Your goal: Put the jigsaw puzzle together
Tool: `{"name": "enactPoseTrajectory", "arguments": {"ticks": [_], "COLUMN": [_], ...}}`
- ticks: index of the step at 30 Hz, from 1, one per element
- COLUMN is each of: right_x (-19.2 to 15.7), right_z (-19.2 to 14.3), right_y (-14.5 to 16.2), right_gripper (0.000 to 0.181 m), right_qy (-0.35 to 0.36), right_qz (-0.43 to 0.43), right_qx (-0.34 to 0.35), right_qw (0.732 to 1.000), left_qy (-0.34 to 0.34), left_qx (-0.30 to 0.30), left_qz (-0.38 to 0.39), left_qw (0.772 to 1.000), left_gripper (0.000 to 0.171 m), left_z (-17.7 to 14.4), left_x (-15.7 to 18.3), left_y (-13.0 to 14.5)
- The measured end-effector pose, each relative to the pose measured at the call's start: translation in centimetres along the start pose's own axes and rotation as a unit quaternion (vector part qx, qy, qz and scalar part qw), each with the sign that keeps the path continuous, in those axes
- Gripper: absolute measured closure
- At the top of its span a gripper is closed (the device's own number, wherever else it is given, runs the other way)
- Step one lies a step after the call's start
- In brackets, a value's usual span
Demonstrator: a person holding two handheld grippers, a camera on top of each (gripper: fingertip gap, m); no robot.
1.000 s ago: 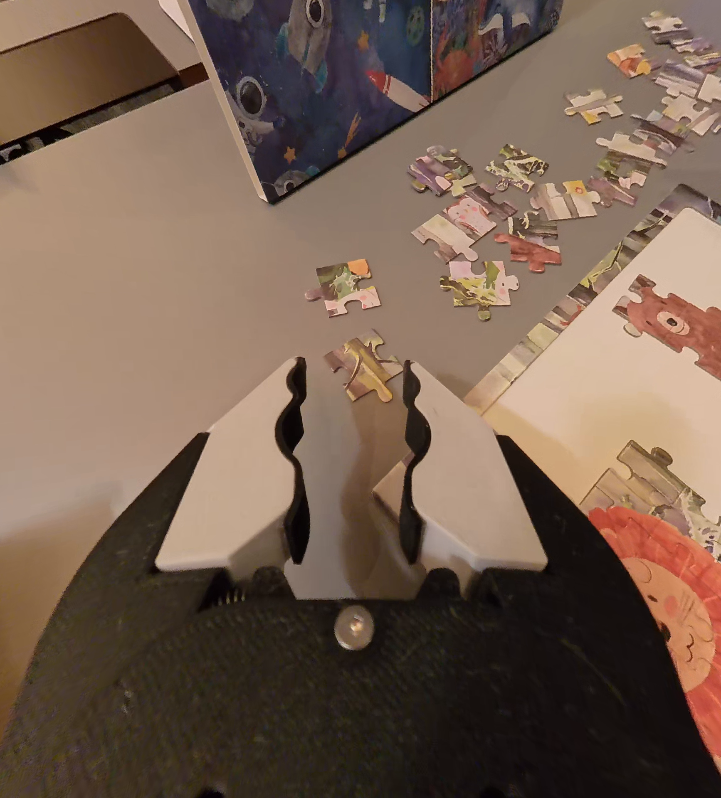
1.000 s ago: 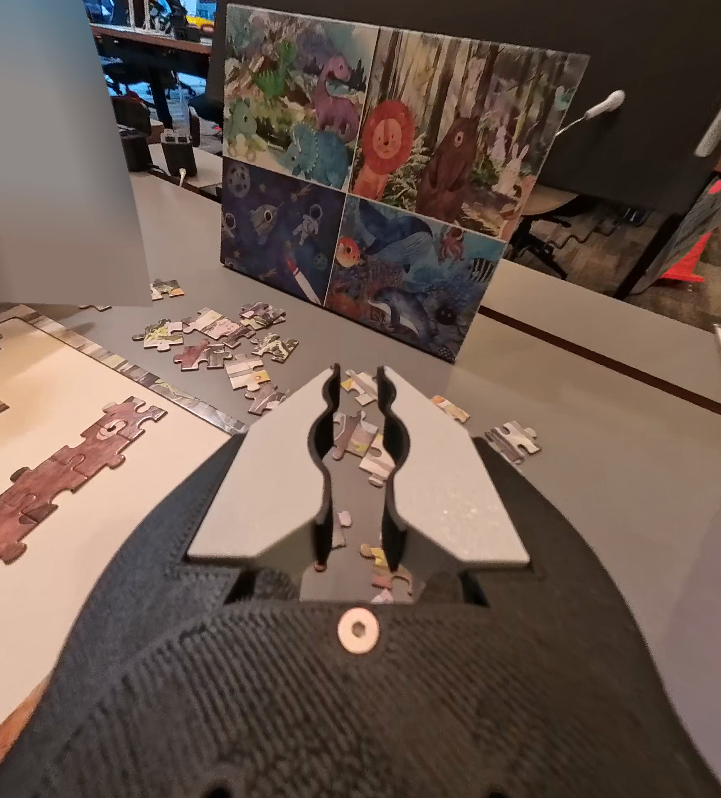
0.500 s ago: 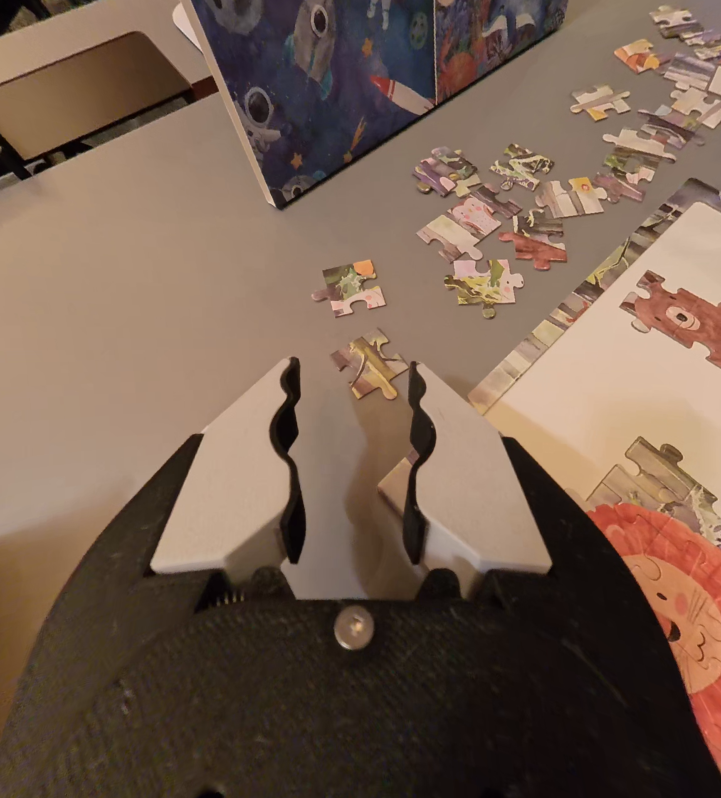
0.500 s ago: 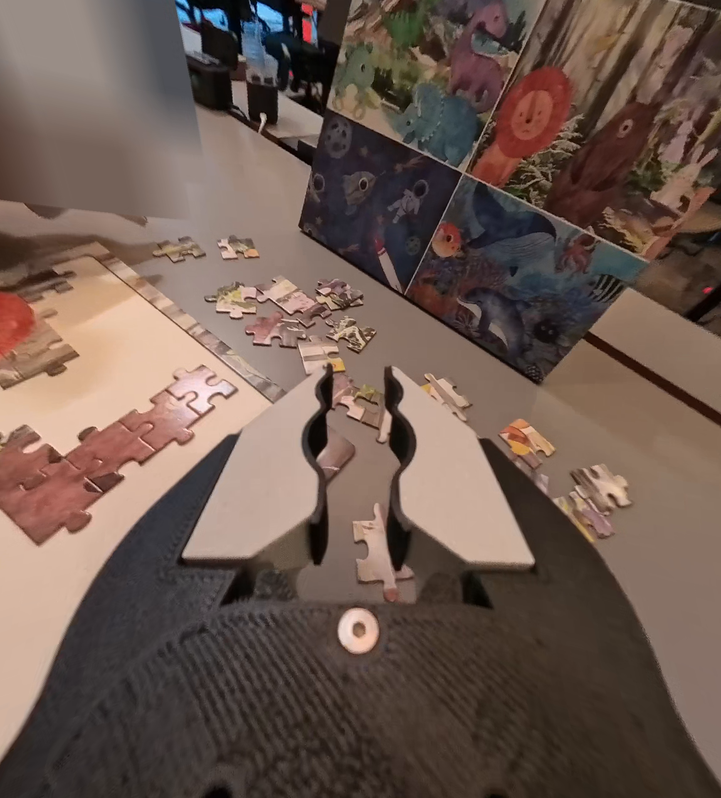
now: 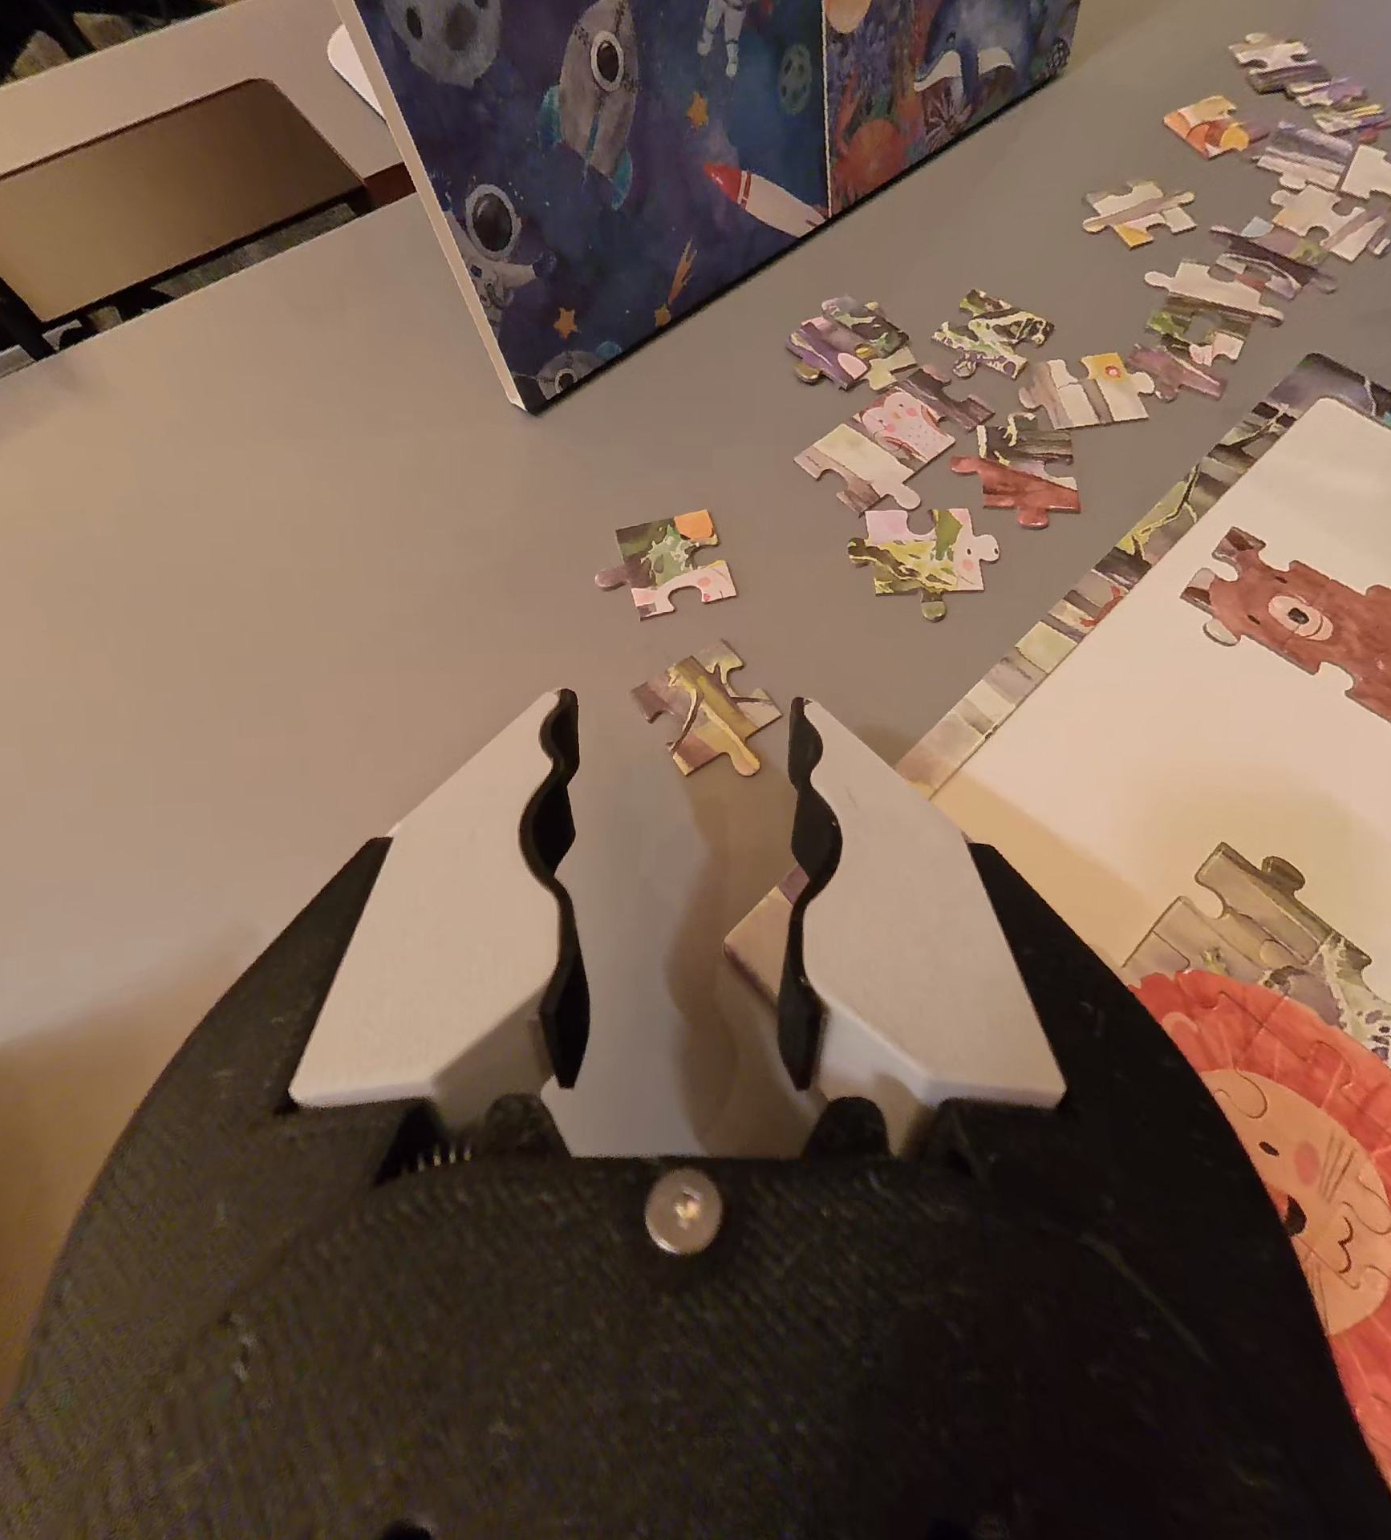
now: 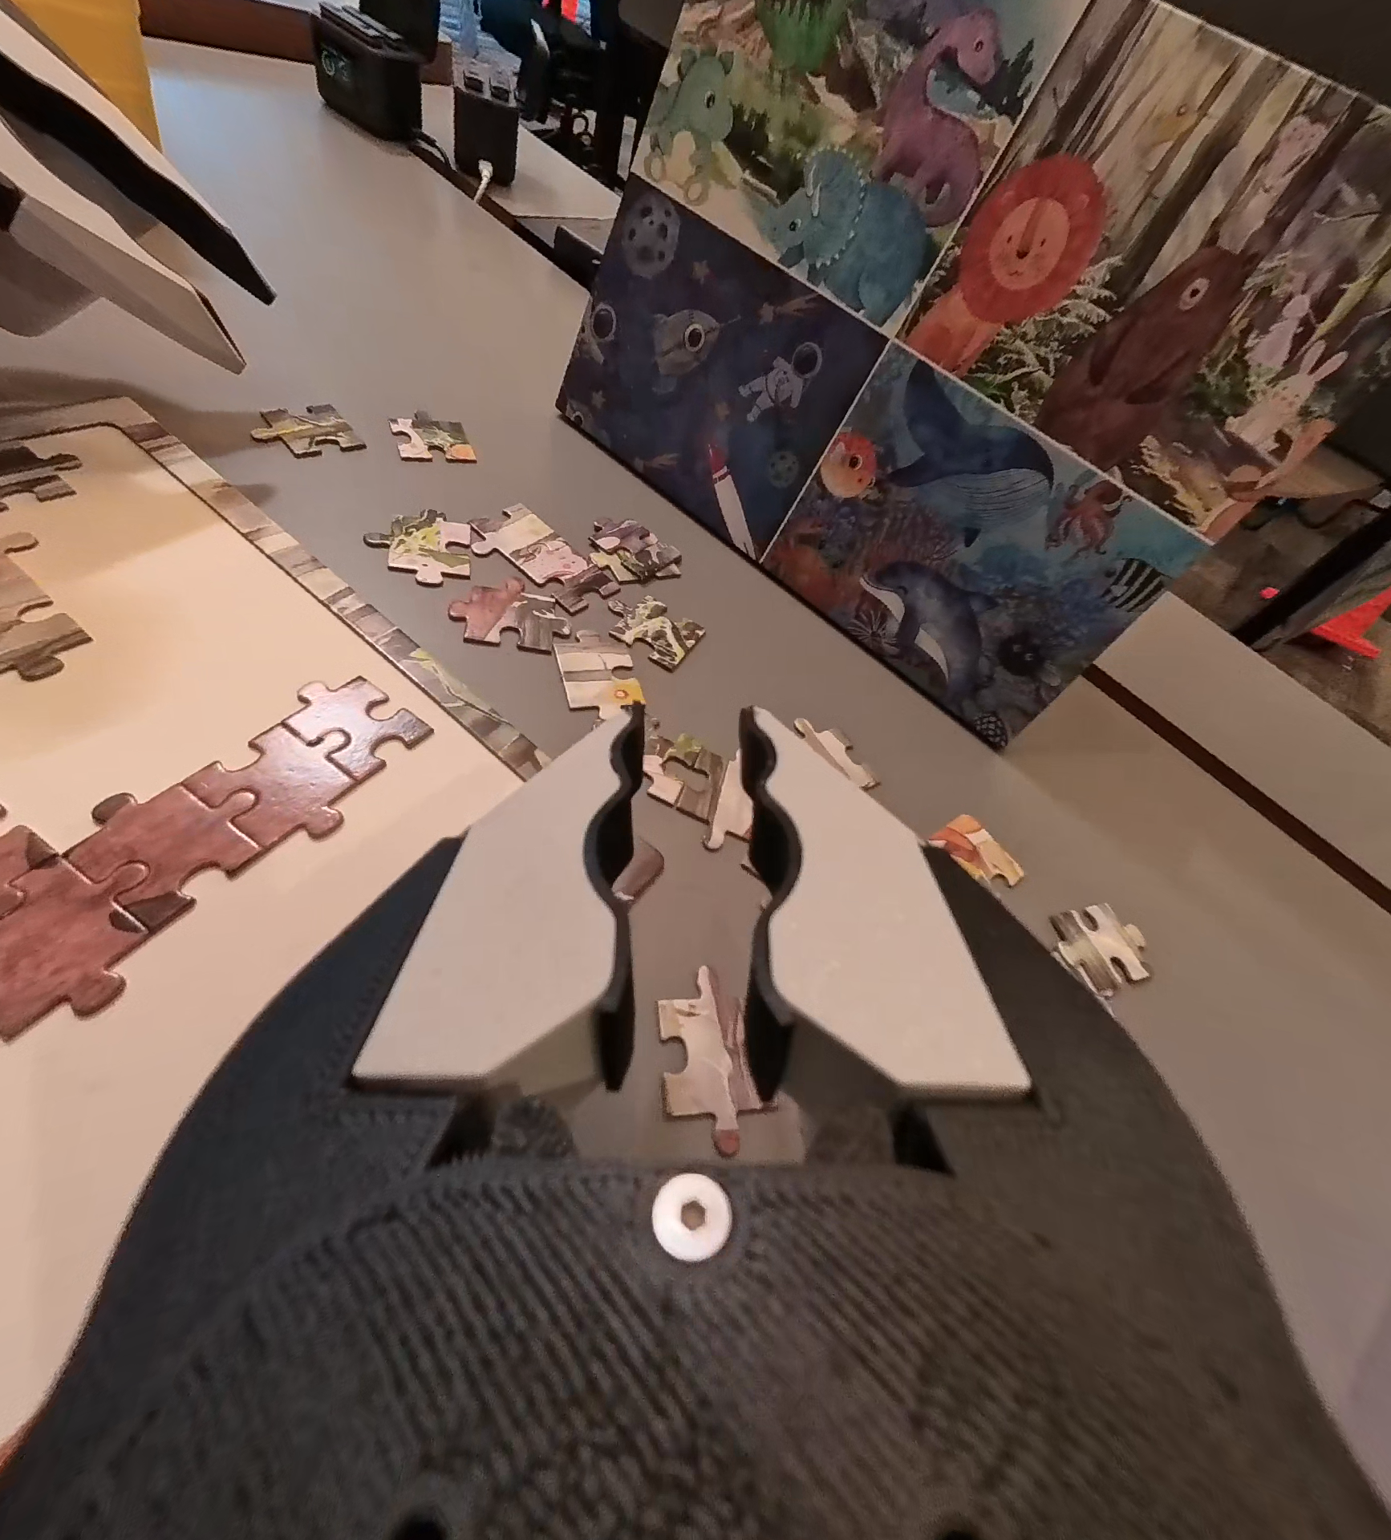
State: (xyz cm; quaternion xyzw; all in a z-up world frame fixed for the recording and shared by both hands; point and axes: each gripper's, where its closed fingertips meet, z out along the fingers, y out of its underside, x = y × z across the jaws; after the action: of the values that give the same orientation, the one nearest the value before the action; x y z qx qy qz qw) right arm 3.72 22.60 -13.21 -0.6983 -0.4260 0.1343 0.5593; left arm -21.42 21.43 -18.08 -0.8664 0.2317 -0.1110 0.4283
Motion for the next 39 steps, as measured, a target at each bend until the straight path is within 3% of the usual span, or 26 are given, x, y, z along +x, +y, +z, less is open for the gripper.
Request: {"name": "enactPoseTrajectory", "arguments": {"ticks": [39], "right_x": [-0.21], "right_z": [-0.47], "right_y": [-0.79], "right_gripper": [0.162], "right_qy": [0.003], "right_qz": [-0.008], "right_qx": [0.01], "right_qw": [1.0], "left_qy": [-0.005], "left_qx": [0.008], "left_qz": [0.01], "left_qw": [1.0], "left_gripper": [0.122], "left_z": [-0.06], "left_x": [0.09], "left_y": [-0.3]}}
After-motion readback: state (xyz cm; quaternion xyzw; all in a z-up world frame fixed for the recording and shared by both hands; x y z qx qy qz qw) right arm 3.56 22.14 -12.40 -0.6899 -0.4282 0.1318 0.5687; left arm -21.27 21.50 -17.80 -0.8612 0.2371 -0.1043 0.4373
